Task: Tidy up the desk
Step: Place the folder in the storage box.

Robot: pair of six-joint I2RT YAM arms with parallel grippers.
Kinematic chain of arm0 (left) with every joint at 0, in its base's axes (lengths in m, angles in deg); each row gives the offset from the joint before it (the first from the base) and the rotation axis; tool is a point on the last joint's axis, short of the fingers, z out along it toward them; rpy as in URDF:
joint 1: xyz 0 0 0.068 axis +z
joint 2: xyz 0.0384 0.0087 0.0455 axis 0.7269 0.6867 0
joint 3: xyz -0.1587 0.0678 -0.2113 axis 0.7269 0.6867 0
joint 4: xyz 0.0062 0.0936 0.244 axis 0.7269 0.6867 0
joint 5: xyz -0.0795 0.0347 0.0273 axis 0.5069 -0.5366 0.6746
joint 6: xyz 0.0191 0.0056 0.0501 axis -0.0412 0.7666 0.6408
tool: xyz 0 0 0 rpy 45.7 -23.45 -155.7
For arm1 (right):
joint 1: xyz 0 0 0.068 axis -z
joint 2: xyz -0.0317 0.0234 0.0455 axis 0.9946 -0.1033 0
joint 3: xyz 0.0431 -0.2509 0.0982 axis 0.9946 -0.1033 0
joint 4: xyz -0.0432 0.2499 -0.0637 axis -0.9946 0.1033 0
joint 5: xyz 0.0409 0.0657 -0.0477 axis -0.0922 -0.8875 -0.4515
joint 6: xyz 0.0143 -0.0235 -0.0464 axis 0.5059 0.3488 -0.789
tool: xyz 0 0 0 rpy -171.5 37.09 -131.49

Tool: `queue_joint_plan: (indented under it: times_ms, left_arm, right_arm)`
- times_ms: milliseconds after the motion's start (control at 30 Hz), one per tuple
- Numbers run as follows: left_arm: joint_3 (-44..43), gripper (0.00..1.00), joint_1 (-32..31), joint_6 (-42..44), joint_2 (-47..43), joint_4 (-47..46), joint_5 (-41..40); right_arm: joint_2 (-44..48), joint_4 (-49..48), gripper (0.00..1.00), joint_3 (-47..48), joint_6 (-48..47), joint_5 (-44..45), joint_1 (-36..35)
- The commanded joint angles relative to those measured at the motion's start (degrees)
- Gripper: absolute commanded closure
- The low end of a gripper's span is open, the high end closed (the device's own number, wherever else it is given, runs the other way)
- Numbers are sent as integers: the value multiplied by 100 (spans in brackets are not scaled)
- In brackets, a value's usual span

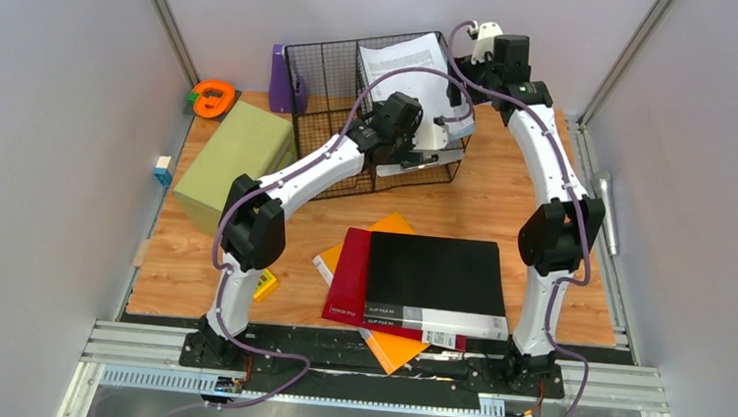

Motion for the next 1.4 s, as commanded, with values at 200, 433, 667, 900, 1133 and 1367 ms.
queue_joint_plan:
  times_ms: [200, 433, 667, 900, 1133, 1367]
  left_arm:
    - [104, 1, 157, -475, -416, 425, -88]
    - [226, 1, 164, -602, -512, 407, -80]
    - [202, 1, 223, -639, -503, 459, -109]
    - [125, 1, 274, -685, -470, 525, -115]
    - [32, 1, 299, -704, -441, 614, -105]
    - [-107, 1, 315, -794, -416, 728, -39]
  right_arm:
    - [20, 50, 22, -521, 53, 97, 2]
    - [351, -111, 24, -1284, -261, 420, 91]
    - [648, -126, 24, -1394, -237, 148, 192]
    - [1000, -18, 21, -1378, -124, -142, 244]
    - [1344, 3, 22, -1989, -317, -77, 275]
    - [1182, -1, 24, -2299, -543, 321, 274]
